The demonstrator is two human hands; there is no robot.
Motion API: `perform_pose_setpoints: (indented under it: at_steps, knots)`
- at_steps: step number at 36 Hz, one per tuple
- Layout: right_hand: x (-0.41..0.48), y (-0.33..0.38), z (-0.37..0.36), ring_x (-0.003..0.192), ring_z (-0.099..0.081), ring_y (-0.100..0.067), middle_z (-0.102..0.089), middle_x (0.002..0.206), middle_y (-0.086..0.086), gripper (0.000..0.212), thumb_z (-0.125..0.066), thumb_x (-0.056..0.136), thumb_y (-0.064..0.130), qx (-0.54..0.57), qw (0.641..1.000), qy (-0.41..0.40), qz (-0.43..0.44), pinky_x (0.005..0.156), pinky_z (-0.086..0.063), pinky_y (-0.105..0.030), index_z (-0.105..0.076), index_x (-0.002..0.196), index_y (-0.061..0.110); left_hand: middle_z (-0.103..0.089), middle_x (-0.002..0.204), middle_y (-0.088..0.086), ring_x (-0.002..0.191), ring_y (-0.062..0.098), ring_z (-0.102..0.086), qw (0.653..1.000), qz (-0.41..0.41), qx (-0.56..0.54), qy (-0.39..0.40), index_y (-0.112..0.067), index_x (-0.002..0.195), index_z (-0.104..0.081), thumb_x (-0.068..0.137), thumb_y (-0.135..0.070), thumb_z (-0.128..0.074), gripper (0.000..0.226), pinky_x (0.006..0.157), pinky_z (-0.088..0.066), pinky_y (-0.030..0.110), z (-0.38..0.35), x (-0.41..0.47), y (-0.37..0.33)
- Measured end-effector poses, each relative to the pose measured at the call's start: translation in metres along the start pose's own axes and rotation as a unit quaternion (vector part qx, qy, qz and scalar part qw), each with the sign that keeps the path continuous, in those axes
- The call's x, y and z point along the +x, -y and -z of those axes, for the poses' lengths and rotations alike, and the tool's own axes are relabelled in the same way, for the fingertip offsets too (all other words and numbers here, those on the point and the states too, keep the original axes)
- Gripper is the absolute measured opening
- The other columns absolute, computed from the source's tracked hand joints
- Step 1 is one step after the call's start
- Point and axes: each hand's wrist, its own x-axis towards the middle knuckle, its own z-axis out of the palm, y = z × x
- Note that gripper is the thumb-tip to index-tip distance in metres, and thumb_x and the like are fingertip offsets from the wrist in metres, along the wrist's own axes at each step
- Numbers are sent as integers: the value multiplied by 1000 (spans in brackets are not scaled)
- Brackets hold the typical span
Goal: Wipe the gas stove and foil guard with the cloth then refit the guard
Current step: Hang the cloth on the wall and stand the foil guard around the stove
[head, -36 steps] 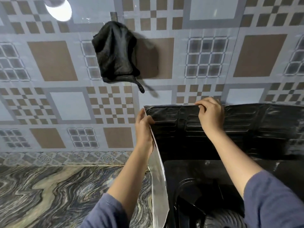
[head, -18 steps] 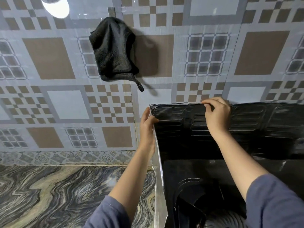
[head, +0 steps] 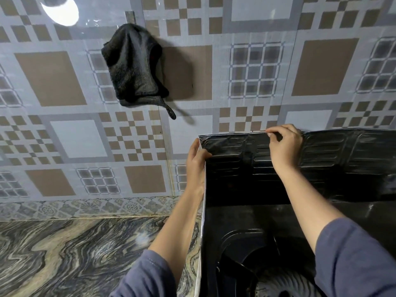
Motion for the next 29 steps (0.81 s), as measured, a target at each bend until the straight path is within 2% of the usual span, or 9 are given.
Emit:
perform_pose_setpoints:
  at_steps: [3, 5, 8, 12, 15, 18, 21, 24, 29]
  knots:
    - [0, 1, 1, 97, -55, -29, -65, 95, -13, 13, -62, 82, -1, 1, 1000, 2, -7, 75, -35, -21, -73, 87, 5, -57, 125, 17, 86, 3, -64, 1000, 5, 16, -21, 7, 136, -37, 80, -3, -45, 58, 73, -50, 11, 2, -3, -4]
    - [0, 3, 1, 97, -54, -29, -65, 96, -13, 13, -62, 82, -1, 0, 1000, 4, -10, 74, -34, -20, -72, 88, 5, -57, 120, 19, 87, 6, -64, 1000, 2, 17, -26, 7, 134, -39, 77, -7, -47, 60, 78, -50, 17, 3, -4, -8]
    - [-2, 6, 1, 99, -53, -29, -65, 97, -13, 13, -61, 83, 0, -3, 1000, 10, -11, 74, -33, -19, -72, 90, 4, -55, 123, 22, 105, 26, -56, 999, 15, 21, -39, 4, 134, -40, 74, -11, -49, 63, 91, -47, 32, 5, -8, -14]
    - [-4, 10, -2, 96, -54, -30, -66, 94, -14, 14, -62, 82, -2, 0, 1000, 11, 4, 70, -29, -13, -73, 89, 3, -57, 125, 18, 99, 17, -59, 999, 13, 23, -45, 2, 133, -42, 82, -5, -46, 52, 76, -50, 18, 10, -6, -10]
    - [-6, 14, -4, 96, -55, -29, -67, 94, -13, 14, -61, 83, -1, 0, 1000, 13, 10, 68, -28, -12, -73, 88, 3, -57, 126, 14, 96, 10, -61, 999, 6, 4, -49, 2, 133, -42, 88, 3, -38, 46, 75, -50, 13, 14, -6, -9]
    - [-7, 16, -5, 95, -55, -28, -67, 93, -12, 13, -62, 83, 0, -5, 1000, 11, 14, 67, -28, -14, -73, 87, 4, -51, 134, 14, 109, 20, -55, 998, 5, -17, -54, -1, 136, -41, 89, 2, -38, 47, 89, -46, 21, 15, -9, -12]
    - [-7, 16, -5, 94, -55, -28, -68, 92, -12, 13, -62, 82, 0, -8, 1000, 8, 20, 68, -29, -15, -74, 87, 5, -48, 138, 18, 119, 28, -51, 998, 10, -16, -59, -2, 136, -41, 82, -12, -51, 56, 106, -37, 39, 15, -12, -16]
    - [-8, 17, -3, 94, -55, -27, -67, 93, -12, 13, -62, 83, 0, -7, 1000, 16, 15, 69, -30, -16, -73, 88, 4, -48, 137, 22, 123, 35, -49, 998, 14, -5, -54, 0, 135, -42, 71, -16, -54, 66, 109, -35, 45, 14, -15, -17]
    - [-8, 19, 0, 99, -54, -27, -66, 99, -11, 16, -59, 85, 0, -9, 999, 37, 5, 72, -32, -17, -72, 92, 4, -51, 134, 9, 118, 20, -50, 998, -3, 13, -63, -2, 136, -42, 90, 1, -44, 46, 87, -46, 16, 12, -14, -17]
